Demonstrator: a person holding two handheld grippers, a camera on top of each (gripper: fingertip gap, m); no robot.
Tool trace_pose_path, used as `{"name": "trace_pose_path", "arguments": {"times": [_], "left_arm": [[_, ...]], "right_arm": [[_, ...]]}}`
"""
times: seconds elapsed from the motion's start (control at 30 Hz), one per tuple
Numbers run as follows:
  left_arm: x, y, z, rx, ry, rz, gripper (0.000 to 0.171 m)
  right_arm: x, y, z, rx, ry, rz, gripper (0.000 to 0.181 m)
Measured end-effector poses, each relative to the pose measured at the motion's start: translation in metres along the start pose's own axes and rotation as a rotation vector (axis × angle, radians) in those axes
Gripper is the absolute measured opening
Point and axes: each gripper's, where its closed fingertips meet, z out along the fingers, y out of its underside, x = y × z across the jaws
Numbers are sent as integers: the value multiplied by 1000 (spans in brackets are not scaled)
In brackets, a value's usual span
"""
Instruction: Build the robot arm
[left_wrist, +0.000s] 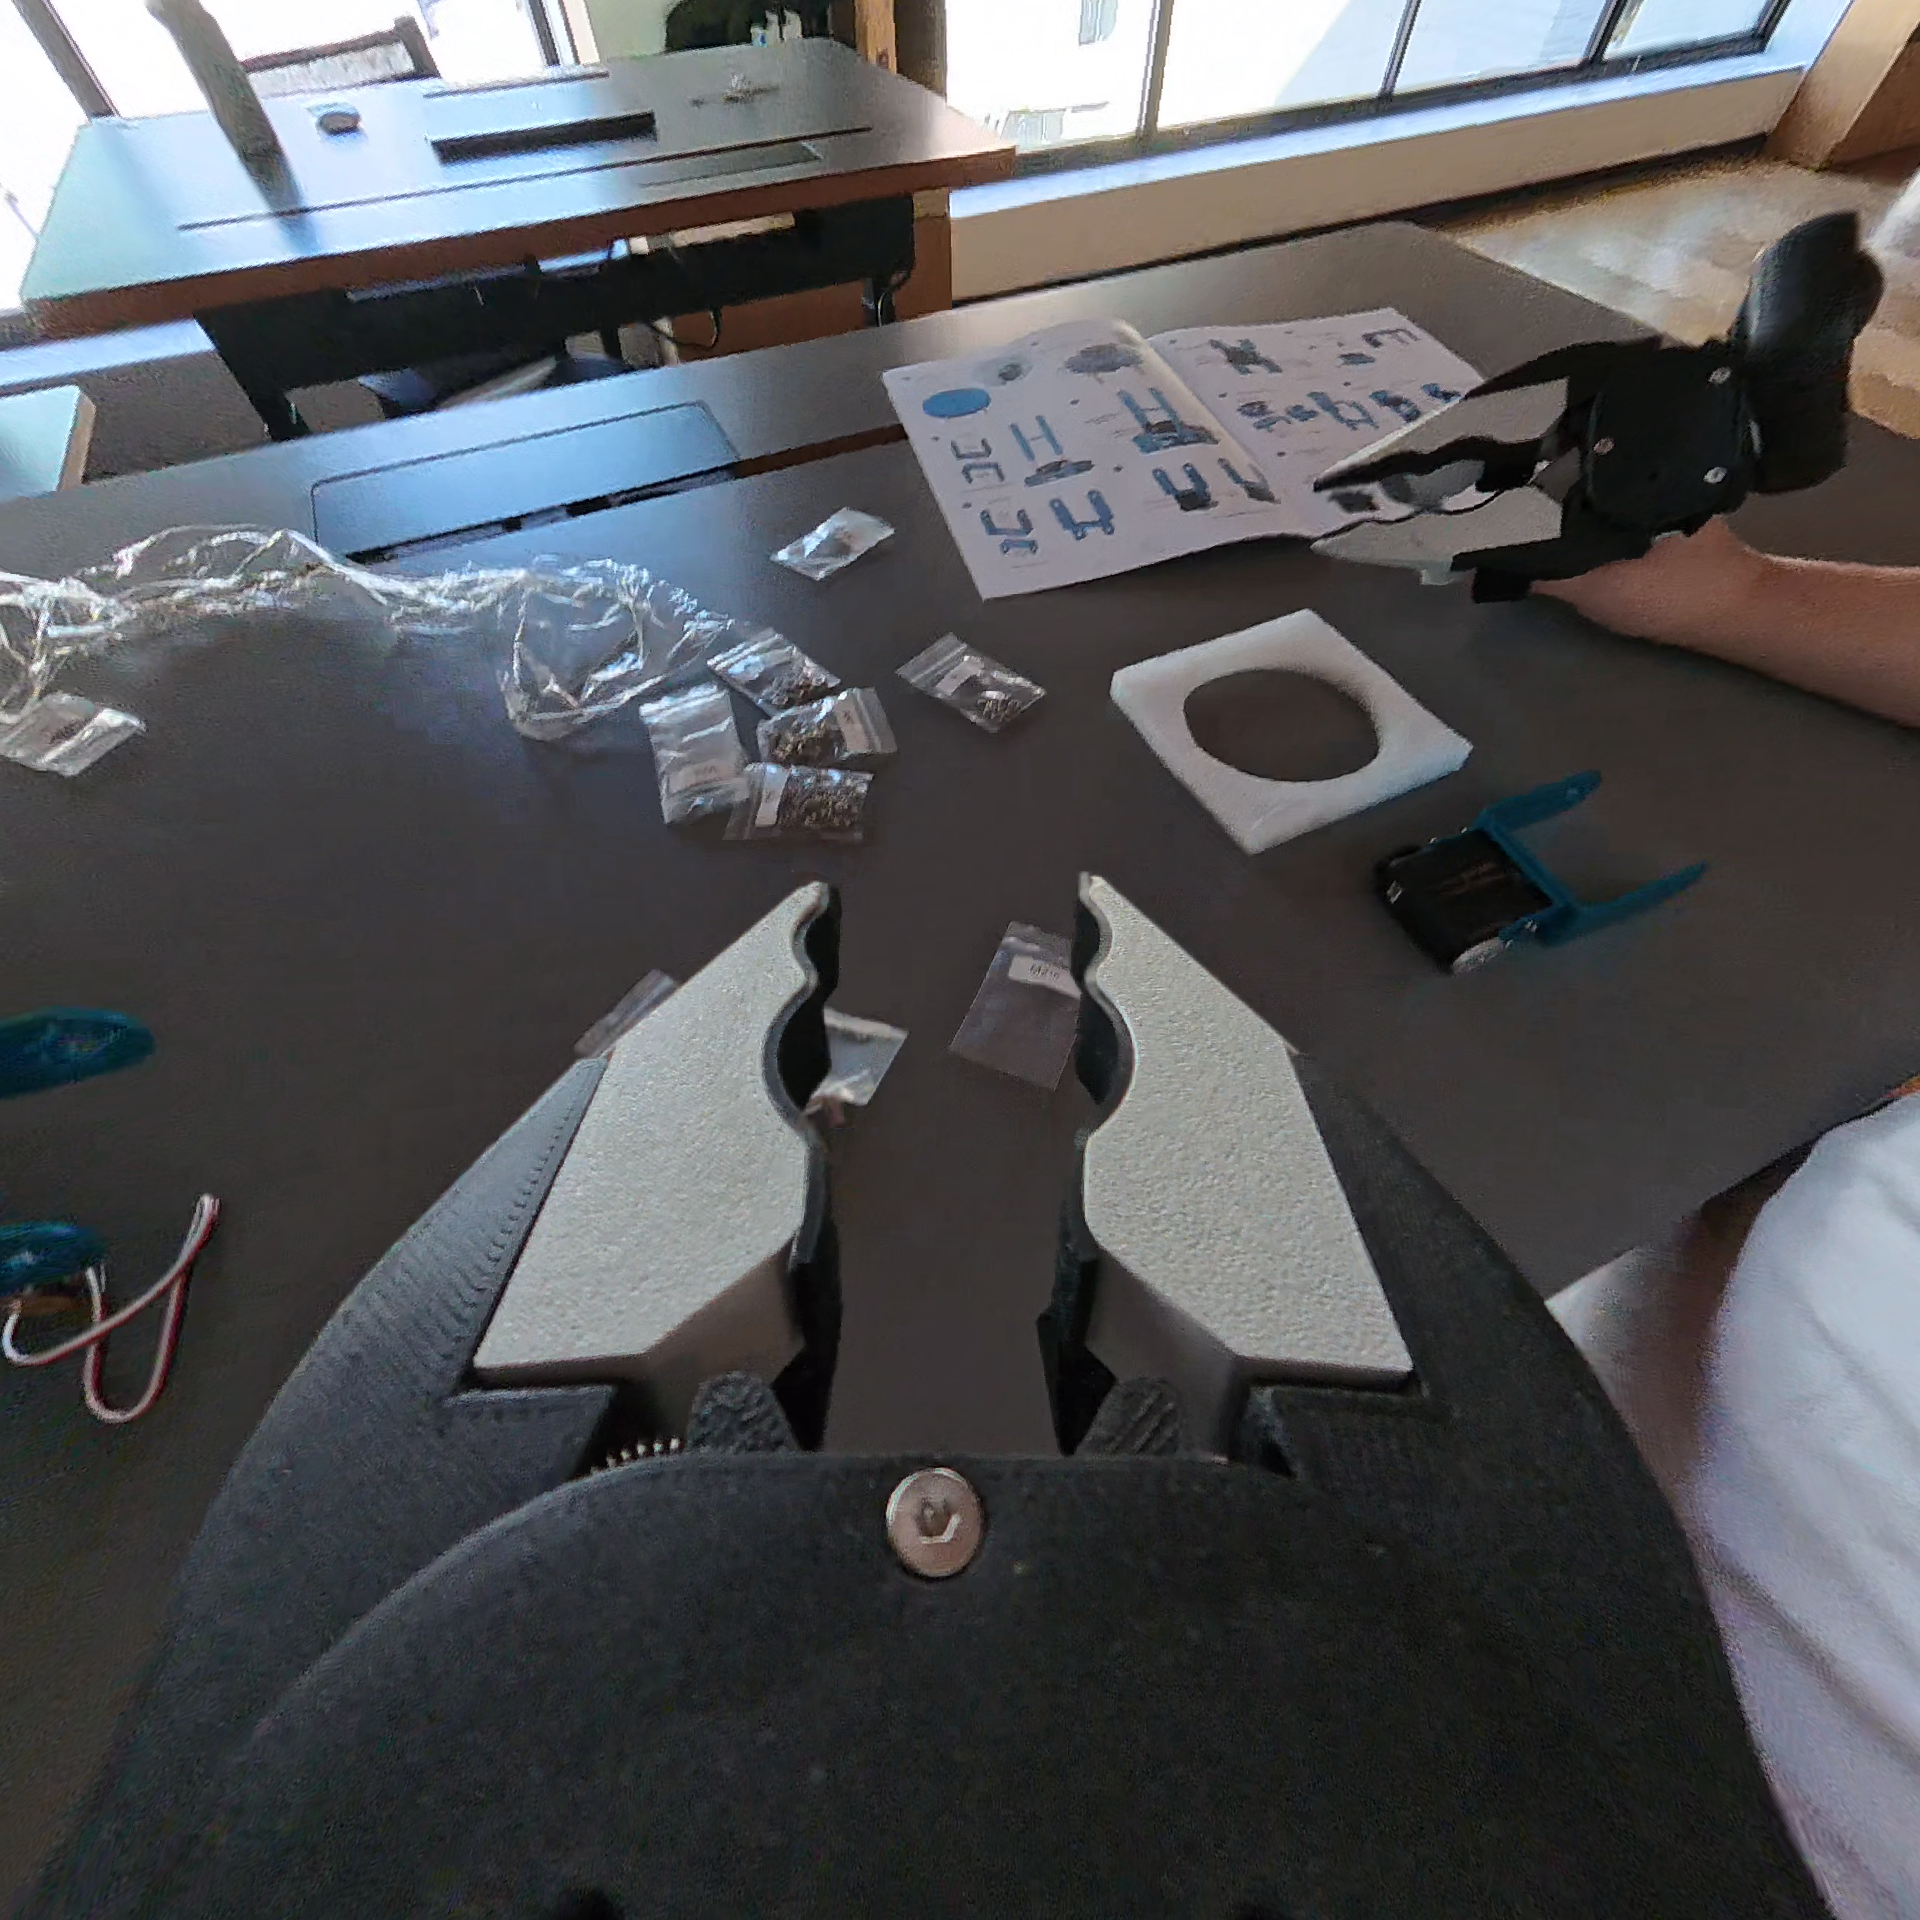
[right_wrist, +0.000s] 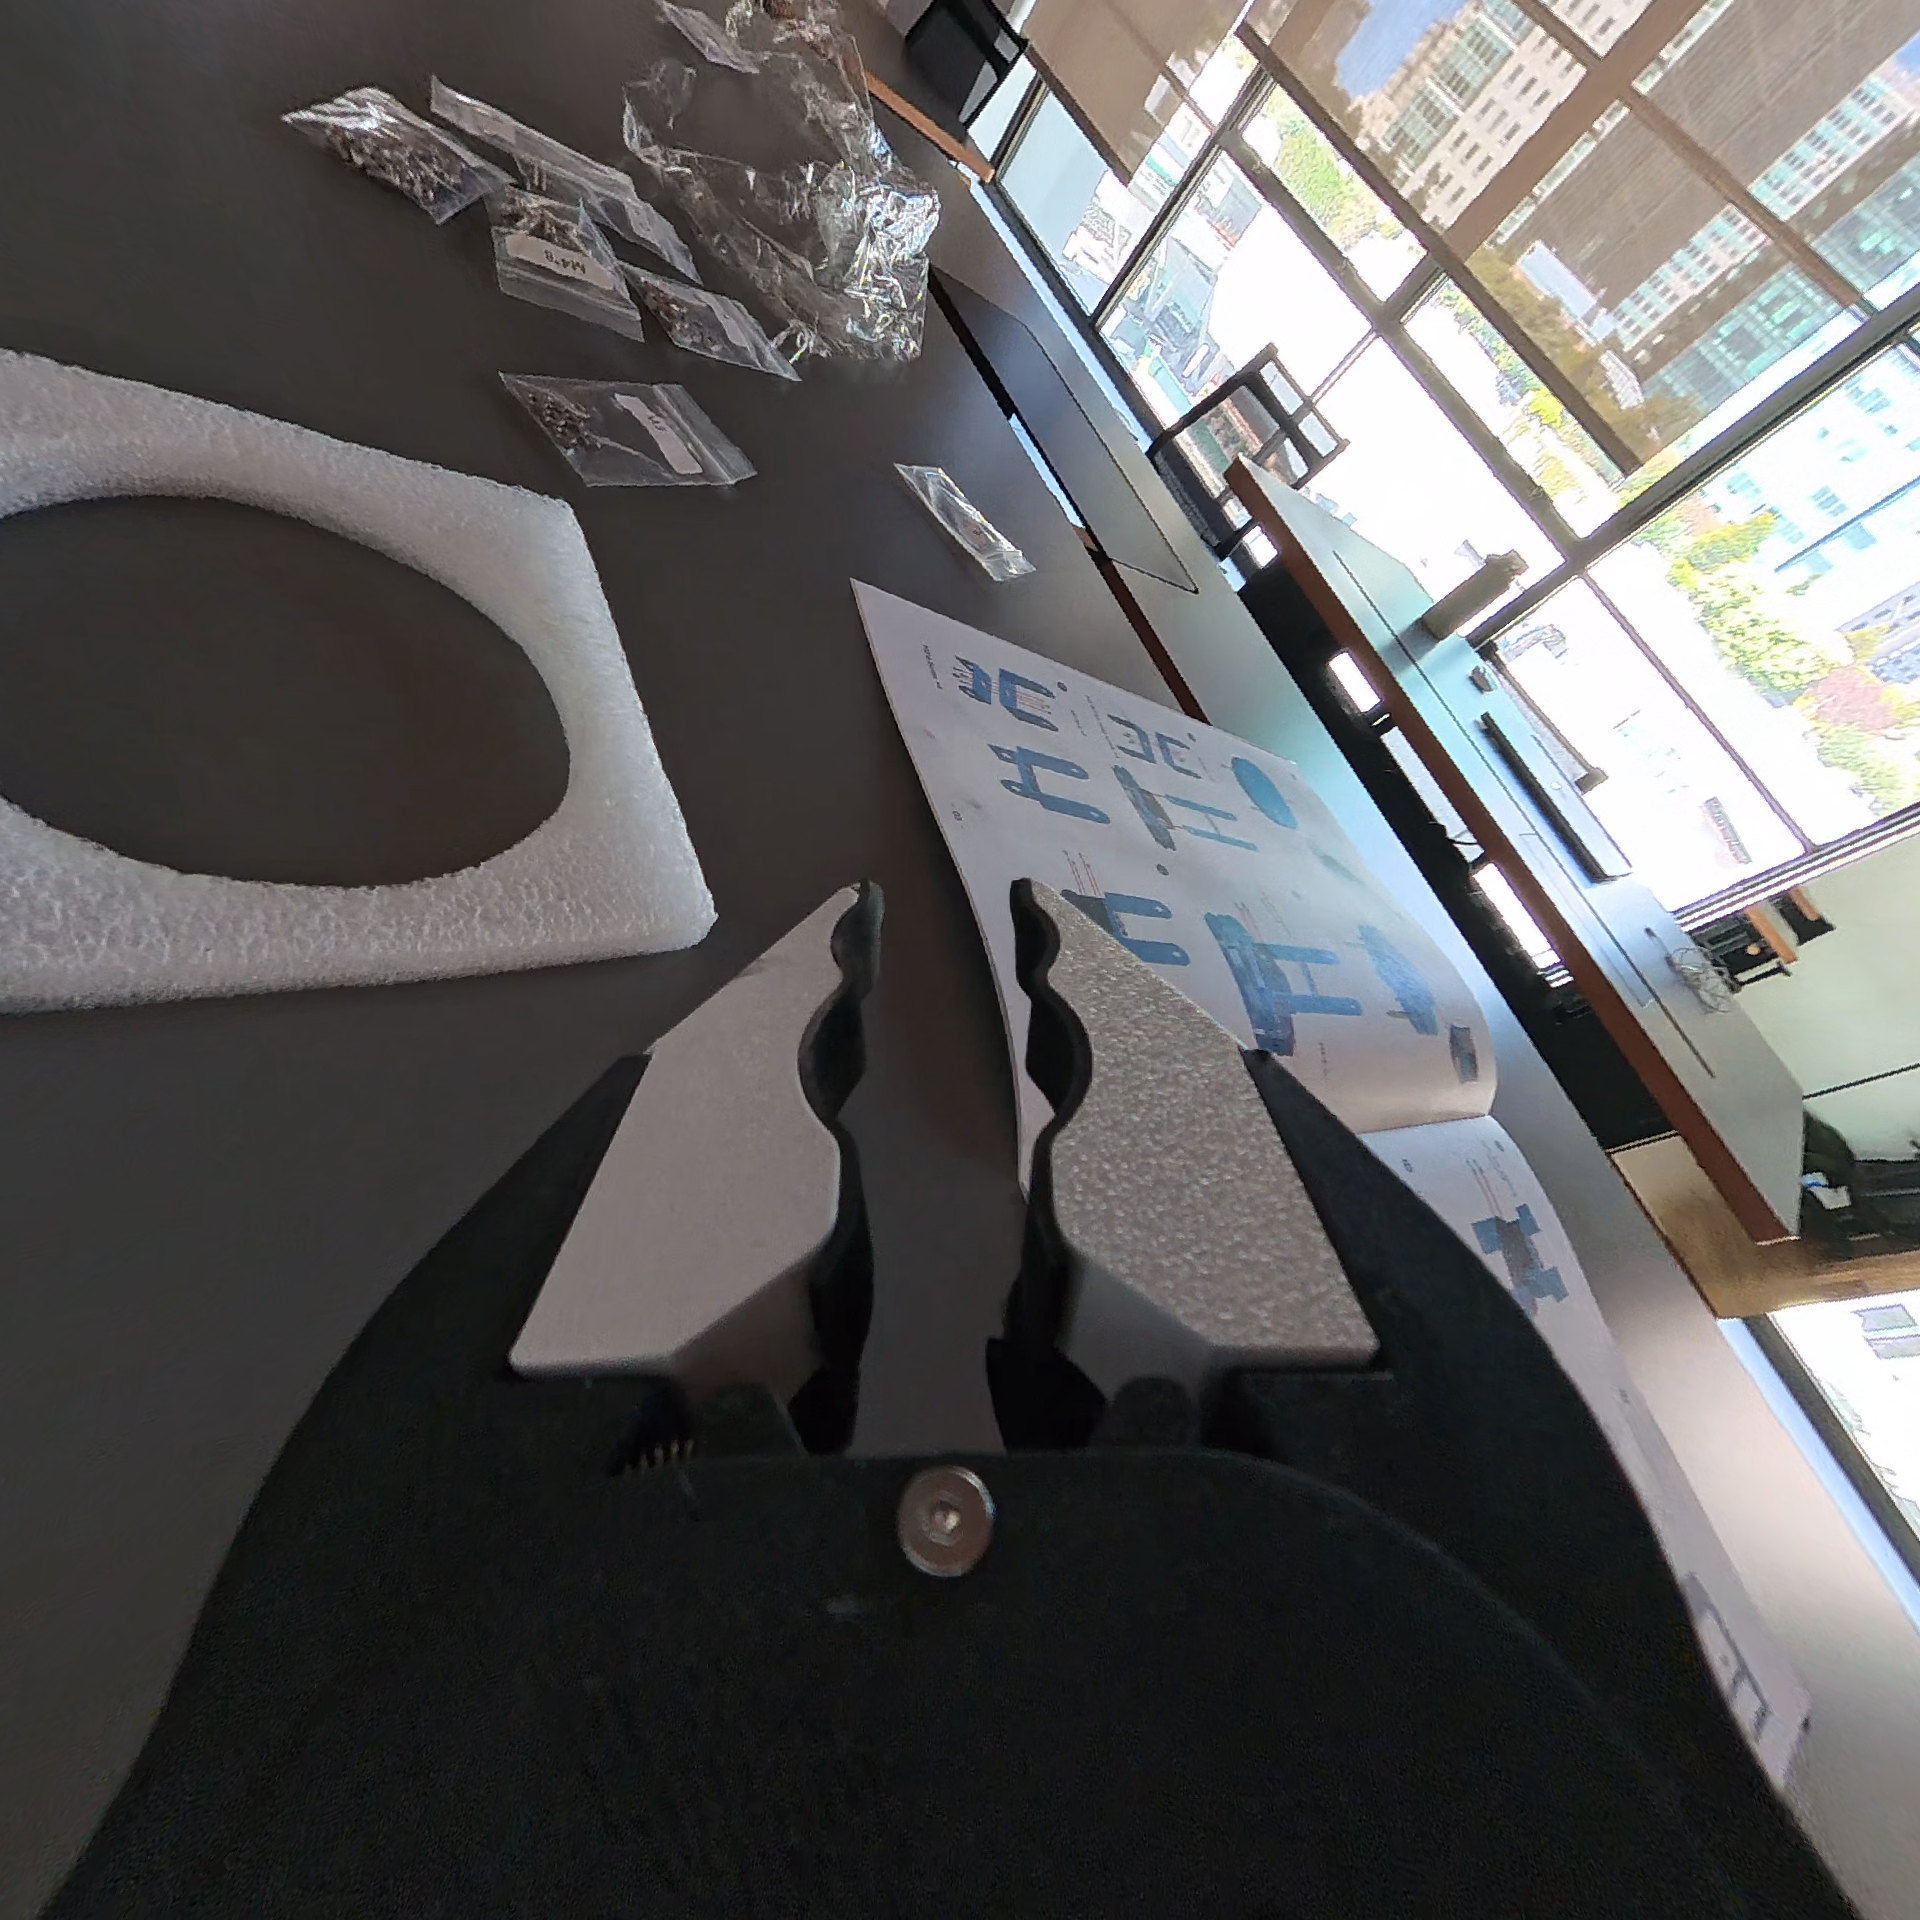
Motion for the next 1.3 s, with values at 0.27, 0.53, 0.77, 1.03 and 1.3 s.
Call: {"name": "trace_pose_path", "arguments": {"times": [0.27, 0.53, 0.77, 1.03, 1.3], "left_arm": [[-26, 67, 3, -83, 105, -43, 38], [-43, 92, 20, -136, 264, 80, 39], [-33, 101, 20, -142, 420, 113, 40], [-62, 101, 24, -149, 360, 156, 48], [-104, 112, -12, -199, 206, 277, 45]], "right_arm": [[-14, -46, -15, -11, -17, 128, 18], [-160, -141, 26, -170, -444, 304, 26], [-220, -148, 53, -287, -545, 297, 31], [-213, -162, 65, -255, -505, 349, 32], [-245, -193, 104, -209, -583, 349, 47]]}}
